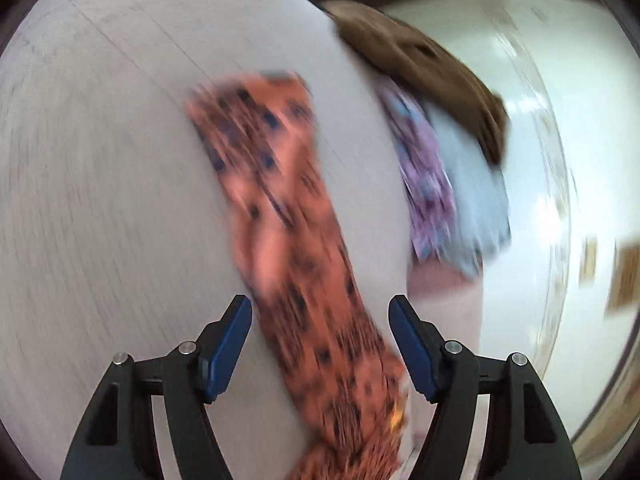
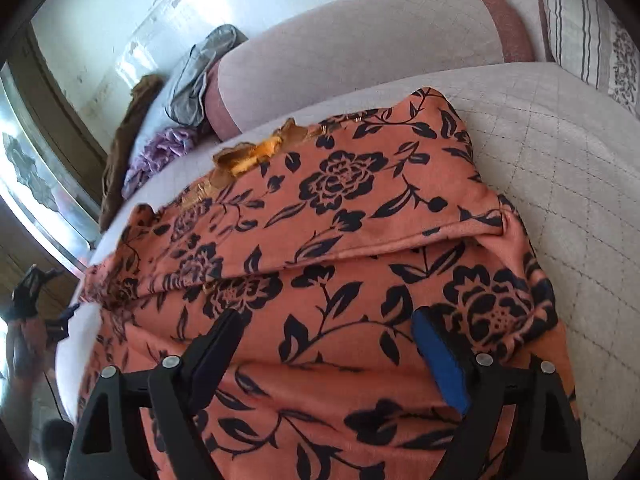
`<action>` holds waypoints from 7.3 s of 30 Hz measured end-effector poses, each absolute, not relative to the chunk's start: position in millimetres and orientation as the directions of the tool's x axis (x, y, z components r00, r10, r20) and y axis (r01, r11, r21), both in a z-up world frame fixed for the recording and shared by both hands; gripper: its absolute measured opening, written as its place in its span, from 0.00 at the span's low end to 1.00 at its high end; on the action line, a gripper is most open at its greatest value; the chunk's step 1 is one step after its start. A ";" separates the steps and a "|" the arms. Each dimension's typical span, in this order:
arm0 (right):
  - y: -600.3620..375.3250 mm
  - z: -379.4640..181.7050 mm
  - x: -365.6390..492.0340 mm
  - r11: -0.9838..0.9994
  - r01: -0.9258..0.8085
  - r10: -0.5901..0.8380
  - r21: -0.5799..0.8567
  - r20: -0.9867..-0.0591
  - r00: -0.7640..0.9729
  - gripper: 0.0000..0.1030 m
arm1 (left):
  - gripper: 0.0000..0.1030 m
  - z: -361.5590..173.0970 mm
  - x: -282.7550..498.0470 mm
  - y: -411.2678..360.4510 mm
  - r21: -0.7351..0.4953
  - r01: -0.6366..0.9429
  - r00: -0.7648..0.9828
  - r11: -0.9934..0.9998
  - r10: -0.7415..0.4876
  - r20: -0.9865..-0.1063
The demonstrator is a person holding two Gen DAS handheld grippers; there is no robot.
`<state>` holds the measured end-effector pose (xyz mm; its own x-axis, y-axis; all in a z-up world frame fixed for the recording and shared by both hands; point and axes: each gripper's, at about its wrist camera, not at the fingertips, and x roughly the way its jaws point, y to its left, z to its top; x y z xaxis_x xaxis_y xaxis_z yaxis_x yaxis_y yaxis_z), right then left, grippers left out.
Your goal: Fold small clothes
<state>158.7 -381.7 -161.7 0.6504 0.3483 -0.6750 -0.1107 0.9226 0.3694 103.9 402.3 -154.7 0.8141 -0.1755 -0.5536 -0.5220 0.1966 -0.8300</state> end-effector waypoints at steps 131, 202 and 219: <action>-347.2 -153.6 253.0 0.740 -0.010 0.556 0.672 -0.604 0.571 0.87 | 0.83 -71.8 151.5 215.8 -0.159 -0.200 0.517 0.967 -0.033 -0.855; -470.8 -90.0 157.6 0.825 -0.003 0.461 0.566 -0.669 0.582 0.74 | 0.56 -25.8 106.1 141.8 -0.255 -0.016 0.605 0.967 -0.194 -0.773; -463.4 -156.6 350.9 0.843 0.218 0.327 0.492 -0.790 0.519 0.06 | 0.55 -94.2 185.3 113.3 -0.099 0.017 0.532 0.995 -0.093 -0.841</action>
<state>350.9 -463.4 -156.6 0.5190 0.3271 -0.7897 0.2178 0.8428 0.4922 185.3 113.3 -94.2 0.5324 -0.0930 -0.8413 0.0171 0.9949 -0.0992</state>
